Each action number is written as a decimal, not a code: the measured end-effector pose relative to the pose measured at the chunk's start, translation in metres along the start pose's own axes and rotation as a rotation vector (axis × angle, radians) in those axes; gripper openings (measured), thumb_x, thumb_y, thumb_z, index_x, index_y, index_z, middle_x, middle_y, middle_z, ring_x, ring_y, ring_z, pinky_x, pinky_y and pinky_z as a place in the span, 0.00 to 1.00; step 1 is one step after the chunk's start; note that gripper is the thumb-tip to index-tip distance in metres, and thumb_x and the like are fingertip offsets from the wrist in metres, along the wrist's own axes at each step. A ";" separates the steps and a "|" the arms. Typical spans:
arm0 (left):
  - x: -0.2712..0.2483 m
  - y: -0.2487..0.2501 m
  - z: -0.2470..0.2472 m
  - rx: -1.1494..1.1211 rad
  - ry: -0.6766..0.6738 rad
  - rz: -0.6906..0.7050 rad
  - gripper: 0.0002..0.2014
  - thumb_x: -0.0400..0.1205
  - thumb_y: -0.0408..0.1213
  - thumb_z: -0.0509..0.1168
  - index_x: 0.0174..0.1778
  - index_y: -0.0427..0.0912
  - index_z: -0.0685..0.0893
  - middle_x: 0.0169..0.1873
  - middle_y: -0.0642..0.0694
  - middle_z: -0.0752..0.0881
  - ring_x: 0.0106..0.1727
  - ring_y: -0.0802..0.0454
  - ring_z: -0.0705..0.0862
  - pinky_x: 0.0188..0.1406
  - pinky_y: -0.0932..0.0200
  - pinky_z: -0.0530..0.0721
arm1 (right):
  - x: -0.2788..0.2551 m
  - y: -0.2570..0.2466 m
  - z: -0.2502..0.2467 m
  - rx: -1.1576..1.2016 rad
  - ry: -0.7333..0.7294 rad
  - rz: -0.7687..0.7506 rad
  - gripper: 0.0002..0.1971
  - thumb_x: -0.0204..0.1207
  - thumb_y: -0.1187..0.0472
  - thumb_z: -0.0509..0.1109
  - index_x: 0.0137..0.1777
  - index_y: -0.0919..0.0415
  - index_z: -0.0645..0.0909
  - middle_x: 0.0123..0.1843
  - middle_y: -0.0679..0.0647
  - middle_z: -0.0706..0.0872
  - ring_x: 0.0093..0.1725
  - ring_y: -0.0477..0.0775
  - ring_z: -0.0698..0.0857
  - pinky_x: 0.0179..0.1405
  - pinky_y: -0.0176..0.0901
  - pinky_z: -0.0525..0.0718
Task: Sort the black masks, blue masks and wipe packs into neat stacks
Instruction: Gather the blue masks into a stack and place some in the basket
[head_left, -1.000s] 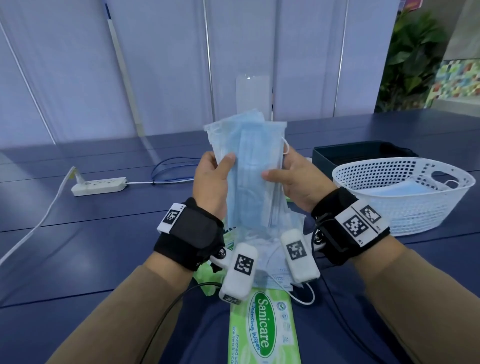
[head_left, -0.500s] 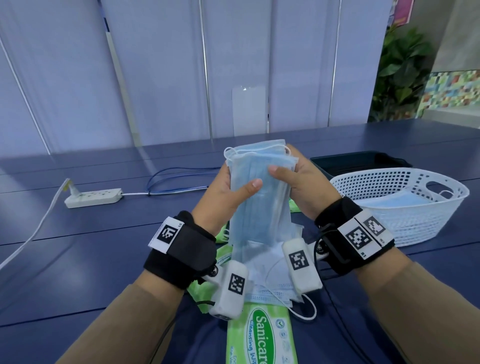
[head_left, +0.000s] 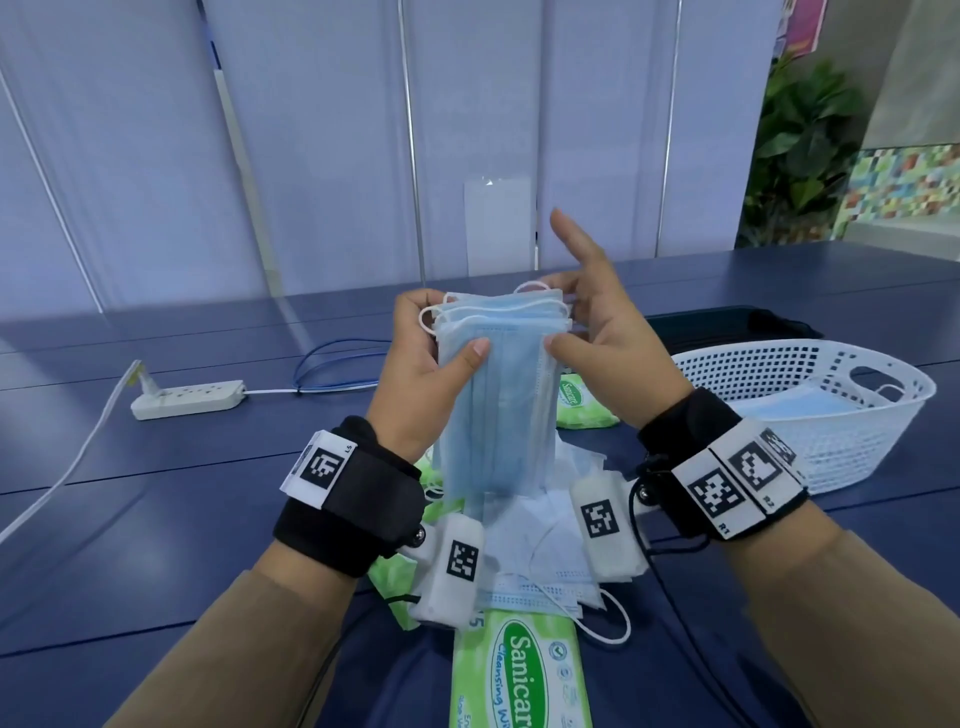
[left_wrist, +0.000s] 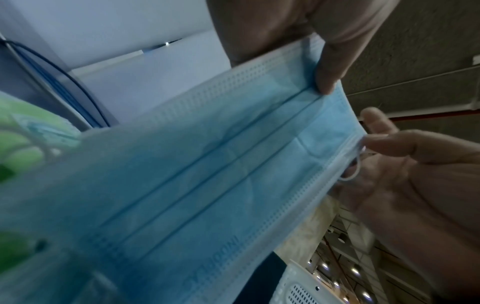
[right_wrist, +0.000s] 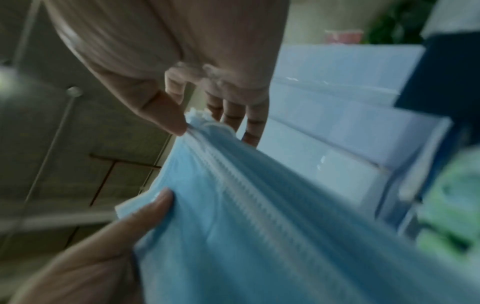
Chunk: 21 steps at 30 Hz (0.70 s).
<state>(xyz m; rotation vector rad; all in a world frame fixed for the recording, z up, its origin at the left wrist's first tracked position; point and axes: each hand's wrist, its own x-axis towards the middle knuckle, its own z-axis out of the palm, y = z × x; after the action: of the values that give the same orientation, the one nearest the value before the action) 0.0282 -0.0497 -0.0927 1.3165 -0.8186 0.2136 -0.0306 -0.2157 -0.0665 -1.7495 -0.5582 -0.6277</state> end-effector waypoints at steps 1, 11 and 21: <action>0.000 0.000 0.000 0.004 -0.004 -0.009 0.21 0.73 0.33 0.67 0.57 0.49 0.66 0.47 0.51 0.78 0.46 0.60 0.81 0.53 0.61 0.82 | 0.000 -0.001 -0.001 -0.147 -0.029 -0.015 0.37 0.70 0.74 0.59 0.74 0.40 0.65 0.51 0.51 0.78 0.46 0.46 0.78 0.48 0.29 0.76; -0.003 -0.002 0.004 0.014 -0.015 -0.086 0.38 0.68 0.37 0.74 0.70 0.50 0.62 0.52 0.53 0.74 0.51 0.59 0.83 0.55 0.61 0.83 | -0.001 -0.002 0.001 -0.680 -0.152 -0.029 0.24 0.79 0.60 0.65 0.76 0.49 0.71 0.56 0.54 0.78 0.57 0.49 0.78 0.54 0.30 0.69; -0.001 0.008 -0.009 -0.089 -0.166 -0.216 0.27 0.69 0.36 0.73 0.64 0.35 0.74 0.53 0.46 0.83 0.54 0.51 0.84 0.53 0.57 0.84 | 0.000 -0.004 0.007 -0.501 0.026 -0.198 0.20 0.74 0.73 0.56 0.60 0.58 0.82 0.54 0.57 0.83 0.52 0.49 0.80 0.54 0.30 0.74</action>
<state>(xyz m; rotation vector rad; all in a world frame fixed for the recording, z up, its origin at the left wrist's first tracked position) 0.0266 -0.0390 -0.0870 1.3391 -0.8083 -0.1031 -0.0323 -0.2076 -0.0655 -2.1632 -0.5946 -0.9925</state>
